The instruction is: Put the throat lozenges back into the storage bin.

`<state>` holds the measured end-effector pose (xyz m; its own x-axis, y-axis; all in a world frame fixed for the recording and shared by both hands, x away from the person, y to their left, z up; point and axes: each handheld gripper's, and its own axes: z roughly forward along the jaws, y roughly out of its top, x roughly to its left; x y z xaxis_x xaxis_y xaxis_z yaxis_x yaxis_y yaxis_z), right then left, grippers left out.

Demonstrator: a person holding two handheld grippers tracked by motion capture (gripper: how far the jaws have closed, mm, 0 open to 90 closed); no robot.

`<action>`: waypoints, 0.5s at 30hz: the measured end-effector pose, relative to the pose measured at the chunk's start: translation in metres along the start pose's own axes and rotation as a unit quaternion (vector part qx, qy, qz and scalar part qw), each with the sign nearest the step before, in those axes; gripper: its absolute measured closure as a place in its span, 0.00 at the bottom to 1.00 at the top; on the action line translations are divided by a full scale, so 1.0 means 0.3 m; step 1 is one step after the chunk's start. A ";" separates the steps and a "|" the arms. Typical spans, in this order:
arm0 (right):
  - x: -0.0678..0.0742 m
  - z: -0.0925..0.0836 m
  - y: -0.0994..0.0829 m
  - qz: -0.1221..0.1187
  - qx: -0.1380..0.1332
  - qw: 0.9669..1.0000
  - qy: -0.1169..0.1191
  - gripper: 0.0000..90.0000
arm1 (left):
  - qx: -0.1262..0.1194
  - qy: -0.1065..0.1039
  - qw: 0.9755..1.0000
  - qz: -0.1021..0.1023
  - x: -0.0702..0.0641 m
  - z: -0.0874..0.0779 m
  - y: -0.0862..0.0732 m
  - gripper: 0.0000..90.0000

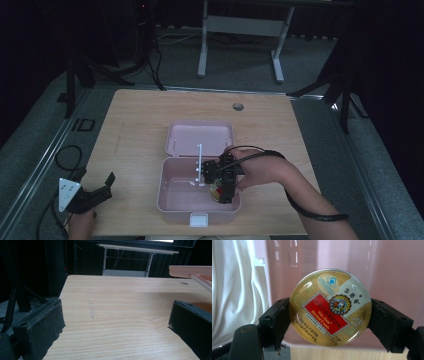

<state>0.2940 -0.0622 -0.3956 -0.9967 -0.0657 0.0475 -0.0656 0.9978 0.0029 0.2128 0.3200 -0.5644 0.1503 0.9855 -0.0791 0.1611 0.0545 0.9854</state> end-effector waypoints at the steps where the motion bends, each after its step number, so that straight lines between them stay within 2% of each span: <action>1: -0.003 0.012 0.002 0.001 0.001 1.000 0.002 0.23 | 0.000 0.000 1.000 0.000 0.000 0.000 0.000 0.00; 9: -0.034 0.096 -0.003 0.007 -0.008 1.000 0.013 0.23 | 0.000 0.000 1.000 0.000 0.000 0.001 0.000 0.00; 12: -0.039 0.126 -0.009 0.005 -0.010 1.000 0.004 0.23 | 0.001 0.001 1.000 0.001 0.000 0.000 0.000 0.00; 15: -0.042 0.152 -0.011 0.003 -0.010 1.000 0.006 0.23 | 0.001 0.000 1.000 0.000 0.000 0.000 0.000 0.00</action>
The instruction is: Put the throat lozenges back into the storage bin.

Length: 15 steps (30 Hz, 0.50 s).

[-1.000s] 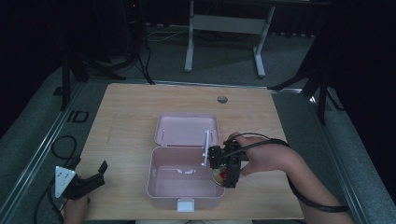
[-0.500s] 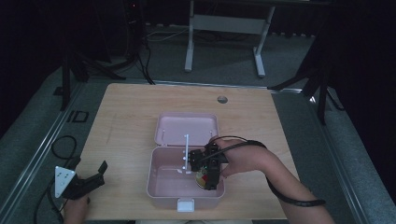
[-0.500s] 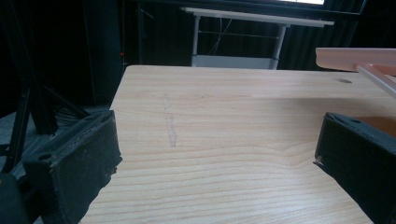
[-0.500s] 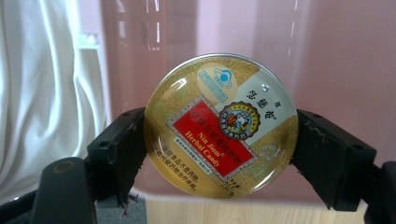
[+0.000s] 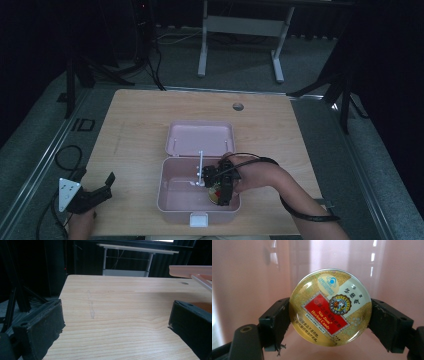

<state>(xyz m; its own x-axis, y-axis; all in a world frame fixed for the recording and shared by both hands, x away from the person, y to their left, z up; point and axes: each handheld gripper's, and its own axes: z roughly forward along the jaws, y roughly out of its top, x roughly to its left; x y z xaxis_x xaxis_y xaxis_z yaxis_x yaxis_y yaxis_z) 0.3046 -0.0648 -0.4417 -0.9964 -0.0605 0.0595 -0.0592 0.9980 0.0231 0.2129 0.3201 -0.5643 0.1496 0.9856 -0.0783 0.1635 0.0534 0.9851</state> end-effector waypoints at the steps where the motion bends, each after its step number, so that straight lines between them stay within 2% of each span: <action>1: -0.002 0.009 0.000 -0.001 0.002 1.000 0.002 0.23 | 0.000 0.000 1.000 0.000 0.000 0.000 0.000 0.00; 8: -0.015 0.068 0.000 0.002 0.021 1.000 0.013 0.23 | 0.001 -0.001 1.000 0.000 0.000 0.000 0.000 0.00; 15: -0.014 0.097 0.007 -0.004 0.035 0.999 0.029 0.22 | 0.000 -0.002 1.000 0.000 0.001 0.000 0.000 0.00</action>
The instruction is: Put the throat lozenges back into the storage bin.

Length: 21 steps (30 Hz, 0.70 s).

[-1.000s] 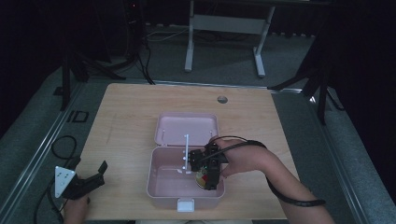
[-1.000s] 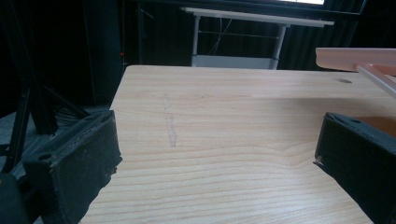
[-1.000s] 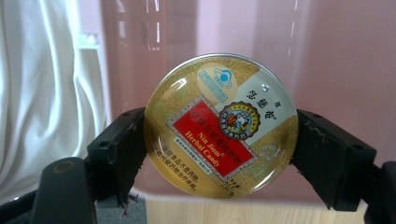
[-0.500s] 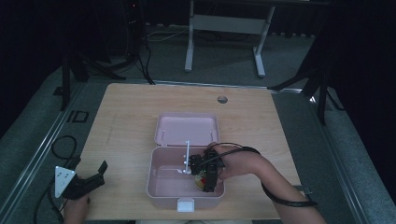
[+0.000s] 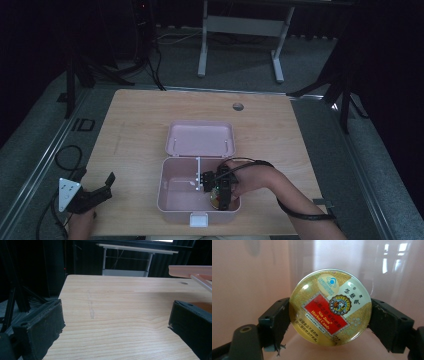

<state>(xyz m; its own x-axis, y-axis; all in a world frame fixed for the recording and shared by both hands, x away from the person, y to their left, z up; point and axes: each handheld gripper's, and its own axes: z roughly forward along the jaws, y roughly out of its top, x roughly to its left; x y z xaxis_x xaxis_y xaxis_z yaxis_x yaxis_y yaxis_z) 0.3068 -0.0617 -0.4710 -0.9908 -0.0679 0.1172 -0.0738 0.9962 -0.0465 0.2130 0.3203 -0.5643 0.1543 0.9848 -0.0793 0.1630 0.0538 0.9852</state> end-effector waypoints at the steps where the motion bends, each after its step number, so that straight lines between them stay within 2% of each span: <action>1: 0.000 0.003 0.001 -0.001 0.002 1.000 0.002 0.22 | 0.000 0.000 1.000 0.000 0.000 0.000 0.000 0.00; 5: -0.004 0.002 0.003 0.002 0.004 1.000 0.012 0.20 | 0.001 -0.001 1.000 0.001 0.000 0.000 0.000 0.00; 10: 0.000 -0.011 -0.001 -0.002 -0.007 1.000 0.003 0.20 | 0.000 -0.001 1.000 0.000 0.001 0.000 0.000 0.00; 16: 0.014 -0.101 -0.038 0.001 -0.058 0.998 -0.022 0.21 | 0.000 0.000 1.000 0.000 0.000 0.000 0.000 0.00; 21: 0.037 -0.212 -0.121 0.004 -0.116 0.992 -0.046 0.19 | 0.000 0.001 1.000 0.000 -0.001 0.000 0.000 0.00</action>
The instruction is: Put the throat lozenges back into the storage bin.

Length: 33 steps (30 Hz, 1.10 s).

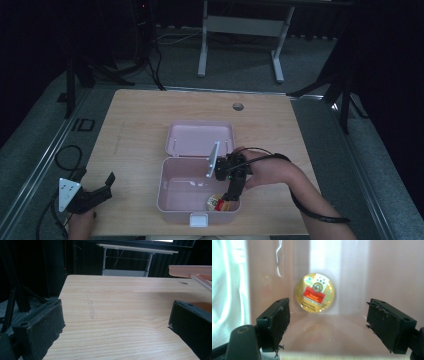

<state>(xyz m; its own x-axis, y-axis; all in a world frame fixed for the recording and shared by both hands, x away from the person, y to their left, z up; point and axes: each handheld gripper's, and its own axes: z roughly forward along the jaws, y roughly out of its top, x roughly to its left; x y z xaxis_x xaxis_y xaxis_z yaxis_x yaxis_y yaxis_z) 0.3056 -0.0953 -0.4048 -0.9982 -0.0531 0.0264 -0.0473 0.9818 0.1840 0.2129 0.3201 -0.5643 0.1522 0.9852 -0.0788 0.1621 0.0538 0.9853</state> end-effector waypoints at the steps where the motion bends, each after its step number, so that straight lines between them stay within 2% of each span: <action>1: 0.001 -0.024 -0.017 0.000 -0.011 1.000 -0.001 0.14 | 0.000 0.000 1.000 0.000 0.000 0.000 0.000 0.00; 3: 0.004 -0.067 -0.054 0.002 -0.033 0.999 -0.008 0.15 | 0.001 0.000 1.000 0.000 0.000 0.000 0.000 0.00; 5: 0.001 -0.099 -0.094 0.013 -0.050 0.999 -0.011 0.15 | 0.001 0.000 1.000 0.001 -0.001 0.000 0.000 0.00; 10: -0.010 -0.114 -0.197 0.036 -0.072 0.996 -0.036 0.15 | 0.001 0.000 1.000 0.001 -0.001 0.000 0.000 0.00; 12: -0.012 -0.100 -0.238 0.040 -0.082 0.995 -0.048 0.15 | 0.001 0.001 1.000 0.001 -0.001 0.000 0.000 0.00; 17: -0.033 -0.027 -0.335 0.072 -0.113 0.990 -0.045 0.15 | 0.001 0.001 1.000 0.000 0.000 0.000 0.000 0.00; 19: -0.045 0.012 -0.374 0.087 -0.127 0.987 -0.044 0.15 | 0.001 0.001 1.000 0.000 0.000 0.000 0.000 0.00; 21: -0.060 0.054 -0.413 0.108 -0.142 0.983 -0.051 0.15 | 0.001 0.001 1.000 0.000 0.000 0.000 0.000 0.00; 22: -0.067 0.075 -0.432 0.119 -0.148 0.980 -0.060 0.15 | 0.001 0.001 1.000 0.000 0.000 0.000 0.000 0.00; 24: -0.083 0.119 -0.473 0.147 -0.164 0.972 -0.078 0.14 | 0.001 0.001 1.000 0.000 0.000 0.000 0.000 0.00; 27: -0.104 0.181 -0.536 0.190 -0.196 0.957 -0.100 0.14 | 0.002 0.001 1.000 -0.001 0.000 0.000 0.000 0.00; 29: -0.112 0.214 -0.575 0.213 -0.217 0.945 -0.123 0.14 | 0.002 0.002 1.000 0.000 0.000 0.000 0.000 0.00; 31: -0.122 0.239 -0.614 0.237 -0.241 0.932 -0.131 0.14 | 0.002 0.002 1.000 0.000 0.000 0.000 0.000 0.00; 32: -0.124 0.251 -0.632 0.248 -0.251 0.925 -0.143 0.14 | 0.002 0.002 1.000 0.000 0.000 0.000 0.000 0.00; 33: -0.125 0.263 -0.648 0.260 -0.253 0.919 -0.157 0.14 | 0.001 0.002 1.000 -0.001 0.000 0.000 0.000 0.00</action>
<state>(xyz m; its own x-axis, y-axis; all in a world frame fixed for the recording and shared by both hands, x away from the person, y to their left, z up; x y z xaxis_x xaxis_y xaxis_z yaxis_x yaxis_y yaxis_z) 0.3495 -0.2699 -0.5190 -0.8463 0.5318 -0.0300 0.3817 0.6448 0.6622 0.2129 0.3200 -0.5642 0.1489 0.9857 -0.0794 0.1651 0.0544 0.9848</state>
